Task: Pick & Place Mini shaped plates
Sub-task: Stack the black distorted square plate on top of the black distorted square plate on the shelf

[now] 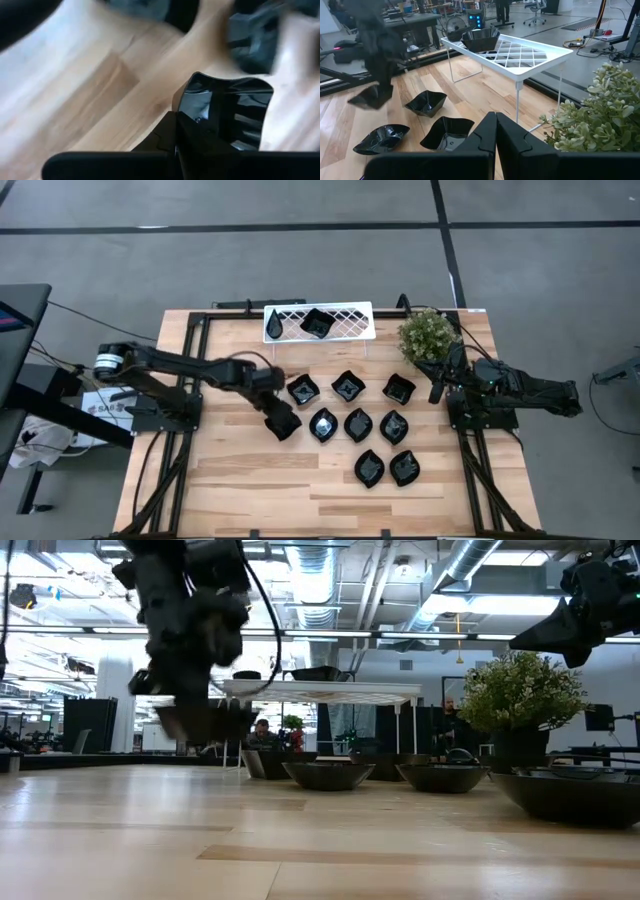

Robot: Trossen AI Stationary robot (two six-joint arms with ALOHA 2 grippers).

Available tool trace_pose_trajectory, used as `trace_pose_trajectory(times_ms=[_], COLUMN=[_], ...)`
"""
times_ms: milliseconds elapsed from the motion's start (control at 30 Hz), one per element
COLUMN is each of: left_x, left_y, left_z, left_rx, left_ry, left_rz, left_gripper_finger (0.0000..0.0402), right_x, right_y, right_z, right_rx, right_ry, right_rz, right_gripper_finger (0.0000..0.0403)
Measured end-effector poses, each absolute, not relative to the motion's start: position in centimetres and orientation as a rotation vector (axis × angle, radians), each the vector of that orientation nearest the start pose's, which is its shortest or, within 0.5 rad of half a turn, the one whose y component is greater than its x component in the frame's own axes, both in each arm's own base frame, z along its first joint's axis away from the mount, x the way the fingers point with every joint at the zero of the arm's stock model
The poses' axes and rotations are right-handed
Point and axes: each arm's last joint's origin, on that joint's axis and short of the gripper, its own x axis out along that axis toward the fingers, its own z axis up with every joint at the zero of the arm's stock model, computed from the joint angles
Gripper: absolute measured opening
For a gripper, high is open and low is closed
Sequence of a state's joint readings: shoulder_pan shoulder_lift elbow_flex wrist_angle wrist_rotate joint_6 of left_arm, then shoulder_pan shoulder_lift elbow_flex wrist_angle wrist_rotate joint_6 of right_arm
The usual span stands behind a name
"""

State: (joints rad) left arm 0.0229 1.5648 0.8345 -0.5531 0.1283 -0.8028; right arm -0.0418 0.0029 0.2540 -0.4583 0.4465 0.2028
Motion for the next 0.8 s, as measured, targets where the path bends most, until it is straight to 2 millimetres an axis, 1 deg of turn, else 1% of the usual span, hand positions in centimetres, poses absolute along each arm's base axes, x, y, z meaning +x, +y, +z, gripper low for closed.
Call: trace_pose_trajectory(times_ms=[167, 267, 367, 533, 633, 700, 800], left_x=[25.7, 24.8, 24.1, 23.3, 23.5, 23.8, 24.3], left_y=[1.4, 1.5, 1.5, 1.6, 2.1, 2.7, 3.5], left_z=[19.7, 21.9, 23.5, 25.2, 26.3, 27.6, 30.2], left_rx=[-0.672, -0.574, -0.515, -0.494, -0.519, -0.51, -0.474], left_ry=[1.099, 1.006, 0.923, 0.822, 0.76, 0.704, 0.613], left_rz=[0.259, 0.152, 0.102, 0.117, 0.178, 0.216, 0.245], left_gripper_finger=[0.0007, 0.0007, 0.0007, 0.0006, 0.0006, 0.0005, 0.0005], right_x=[7.0, 7.0, 7.0, 7.0, 7.0, 7.0, 7.0], right_y=[-1.5, -1.5, -1.5, -1.5, -1.5, -1.5, -1.5], right_z=[20.4, 20.4, 20.4, 20.4, 20.4, 20.4, 20.4], right_rx=[0.156, 0.156, 0.156, 0.156, 0.156, 0.156, 0.156], right_ry=[0.155, 0.155, 0.155, 0.154, 0.155, 0.154, 0.155], right_rz=[-0.505, -0.505, -0.505, -0.505, -0.506, -0.506, -0.505], right_gripper_finger=[0.0001, 0.0001, 0.0001, 0.0001, 0.0001, 0.0001, 0.0001])
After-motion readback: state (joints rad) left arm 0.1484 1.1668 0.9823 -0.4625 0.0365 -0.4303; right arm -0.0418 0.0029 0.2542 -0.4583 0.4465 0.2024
